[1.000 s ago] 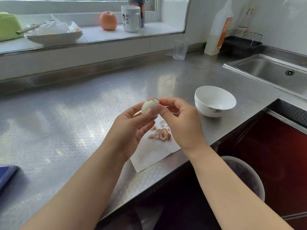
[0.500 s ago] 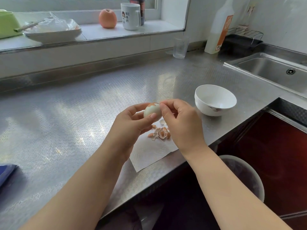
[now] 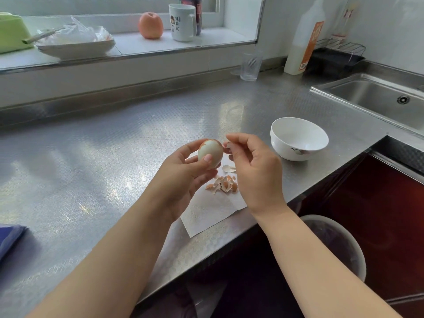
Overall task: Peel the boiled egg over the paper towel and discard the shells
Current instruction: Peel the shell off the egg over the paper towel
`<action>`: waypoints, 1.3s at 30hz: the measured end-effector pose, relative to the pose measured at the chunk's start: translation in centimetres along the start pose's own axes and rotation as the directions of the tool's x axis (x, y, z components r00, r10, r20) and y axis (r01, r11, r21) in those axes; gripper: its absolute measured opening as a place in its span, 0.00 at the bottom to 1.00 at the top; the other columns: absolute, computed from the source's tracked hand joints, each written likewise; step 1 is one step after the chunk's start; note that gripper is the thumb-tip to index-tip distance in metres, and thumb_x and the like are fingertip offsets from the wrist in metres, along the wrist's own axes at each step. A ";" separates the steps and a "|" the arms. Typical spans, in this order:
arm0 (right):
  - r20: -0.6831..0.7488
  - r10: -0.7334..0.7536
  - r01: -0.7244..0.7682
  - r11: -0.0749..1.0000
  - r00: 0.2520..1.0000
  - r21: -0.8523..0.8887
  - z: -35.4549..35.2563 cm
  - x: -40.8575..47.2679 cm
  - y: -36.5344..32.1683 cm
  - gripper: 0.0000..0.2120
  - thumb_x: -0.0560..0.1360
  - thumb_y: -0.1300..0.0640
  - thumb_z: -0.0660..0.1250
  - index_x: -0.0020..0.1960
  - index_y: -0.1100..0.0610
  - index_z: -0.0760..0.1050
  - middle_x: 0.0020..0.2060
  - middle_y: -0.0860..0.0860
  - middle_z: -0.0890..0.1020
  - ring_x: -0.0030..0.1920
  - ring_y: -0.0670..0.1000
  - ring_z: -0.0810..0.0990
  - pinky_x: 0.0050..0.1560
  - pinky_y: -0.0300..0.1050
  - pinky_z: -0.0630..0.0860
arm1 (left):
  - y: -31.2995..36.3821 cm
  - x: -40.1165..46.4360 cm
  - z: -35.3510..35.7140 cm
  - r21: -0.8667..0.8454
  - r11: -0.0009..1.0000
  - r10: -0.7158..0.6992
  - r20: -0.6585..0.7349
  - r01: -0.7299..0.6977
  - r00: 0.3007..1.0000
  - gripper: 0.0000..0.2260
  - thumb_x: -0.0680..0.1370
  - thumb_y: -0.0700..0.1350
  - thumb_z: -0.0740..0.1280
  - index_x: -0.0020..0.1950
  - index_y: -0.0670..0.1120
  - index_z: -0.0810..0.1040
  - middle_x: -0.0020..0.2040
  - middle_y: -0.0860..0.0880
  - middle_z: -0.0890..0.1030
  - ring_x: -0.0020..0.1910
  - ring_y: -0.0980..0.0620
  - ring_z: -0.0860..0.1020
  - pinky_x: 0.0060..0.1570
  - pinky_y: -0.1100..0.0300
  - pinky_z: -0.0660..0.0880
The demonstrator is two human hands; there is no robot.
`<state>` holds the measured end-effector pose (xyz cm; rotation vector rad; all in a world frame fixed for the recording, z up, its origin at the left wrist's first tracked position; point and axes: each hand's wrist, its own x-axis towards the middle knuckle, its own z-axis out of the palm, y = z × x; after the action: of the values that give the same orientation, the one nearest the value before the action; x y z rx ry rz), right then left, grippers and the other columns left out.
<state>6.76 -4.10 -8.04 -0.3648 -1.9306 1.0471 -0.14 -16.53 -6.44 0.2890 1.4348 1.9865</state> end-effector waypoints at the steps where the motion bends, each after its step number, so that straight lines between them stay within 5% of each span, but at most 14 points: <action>1: 0.010 0.026 -0.026 0.999 1.000 0.029 -0.1 -0.1 -0.1 0.08 0.78 0.62 0.64 0.54 0.54 0.80 0.43 0.49 0.84 0.46 0.47 0.83 0.50 0.46 0.80 | 0.0 0.1 0.0 -0.033 0.999 -0.003 -0.008 0.002 1.000 0.17 0.79 0.34 0.66 0.67 0.44 0.76 0.59 0.39 0.82 0.53 0.47 0.84 0.54 0.58 0.80; 5: 0.159 0.121 -0.120 0.993 0.980 -0.018 -1.2 -0.6 0.2 0.09 0.79 0.61 0.62 0.53 0.52 0.80 0.43 0.45 0.84 0.46 0.43 0.82 0.50 0.40 0.78 | 0.2 0.2 -0.2 -0.126 0.992 0.001 -0.043 -0.006 0.999 0.17 0.79 0.34 0.66 0.67 0.44 0.75 0.59 0.41 0.83 0.53 0.48 0.85 0.59 0.56 0.79; 10: 0.436 0.185 -0.079 0.965 0.881 -0.250 -1.9 -0.7 0.7 0.16 0.77 0.65 0.61 0.58 0.51 0.80 0.56 0.41 0.79 0.58 0.37 0.75 0.57 0.22 0.64 | 0.2 0.3 -0.3 -0.137 0.991 0.005 -0.035 -0.009 0.999 0.17 0.79 0.34 0.66 0.67 0.45 0.75 0.57 0.43 0.84 0.54 0.48 0.85 0.60 0.56 0.79; 15: 0.257 0.165 -0.136 0.983 0.952 -0.124 -2.1 0.6 0.0 0.13 0.79 0.61 0.61 0.56 0.48 0.79 0.46 0.43 0.83 0.49 0.39 0.80 0.49 0.27 0.72 | 0.0 0.1 -0.1 -0.088 0.996 0.007 -0.019 -0.008 1.000 0.17 0.79 0.34 0.65 0.67 0.45 0.75 0.59 0.42 0.84 0.58 0.46 0.84 0.60 0.55 0.78; 18: 0.296 0.157 -0.153 0.988 0.942 -0.036 -2.1 1.4 -0.7 0.12 0.79 0.59 0.63 0.60 0.49 0.78 0.53 0.45 0.82 0.53 0.41 0.79 0.54 0.33 0.74 | -0.1 -0.1 0.0 -0.054 0.998 0.019 -0.008 -0.019 1.000 0.17 0.79 0.34 0.65 0.67 0.45 0.75 0.59 0.41 0.83 0.58 0.46 0.84 0.60 0.55 0.78; 23: 0.354 0.178 -0.197 0.980 0.918 0.018 -2.0 1.8 -0.9 0.12 0.73 0.55 0.72 0.56 0.50 0.80 0.48 0.45 0.84 0.48 0.43 0.82 0.52 0.41 0.79 | -0.3 -0.3 0.2 0.129 0.988 0.086 0.033 -0.090 0.996 0.18 0.80 0.36 0.66 0.68 0.49 0.74 0.57 0.42 0.85 0.56 0.47 0.84 0.57 0.55 0.79; 26: 0.329 0.189 -0.218 0.975 0.925 0.051 -2.0 1.8 -0.7 0.09 0.72 0.56 0.73 0.52 0.50 0.81 0.45 0.45 0.84 0.47 0.43 0.82 0.50 0.38 0.78 | -0.4 -0.2 0.1 0.278 0.952 0.118 0.052 -0.128 0.992 0.15 0.80 0.37 0.66 0.65 0.52 0.77 0.56 0.44 0.85 0.56 0.47 0.83 0.57 0.57 0.79; 30: 0.317 0.192 -0.205 0.979 0.929 0.006 -2.2 1.7 -0.6 0.06 0.73 0.54 0.72 0.50 0.50 0.82 0.43 0.45 0.85 0.46 0.42 0.82 0.50 0.39 0.78 | -0.4 -0.2 0.0 0.275 0.955 0.101 0.061 -0.114 0.993 0.17 0.75 0.39 0.72 0.63 0.49 0.79 0.55 0.42 0.86 0.57 0.43 0.83 0.61 0.52 0.78; 34: 0.291 0.107 -0.072 0.989 0.951 -0.130 -2.2 1.5 -0.7 0.07 0.75 0.53 0.69 0.51 0.52 0.82 0.43 0.45 0.85 0.46 0.45 0.82 0.50 0.46 0.79 | -0.3 -0.3 0.1 0.237 0.963 0.132 0.003 -0.129 0.991 0.24 0.63 0.45 0.77 0.59 0.47 0.81 0.53 0.42 0.86 0.53 0.44 0.85 0.61 0.50 0.79; 39: 0.229 -0.094 0.158 0.947 0.969 -0.278 -2.0 1.2 -0.7 0.07 0.77 0.55 0.66 0.49 0.57 0.81 0.41 0.49 0.84 0.41 0.48 0.80 0.44 0.45 0.76 | -0.3 -0.1 0.3 0.177 0.978 0.110 -0.009 -0.106 0.994 0.18 0.69 0.39 0.76 0.58 0.45 0.82 0.52 0.42 0.86 0.51 0.46 0.86 0.53 0.55 0.82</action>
<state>7.78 -2.72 -6.31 -0.2972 -2.2803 0.7376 0.21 -16.36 -6.55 0.4357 1.6415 1.9539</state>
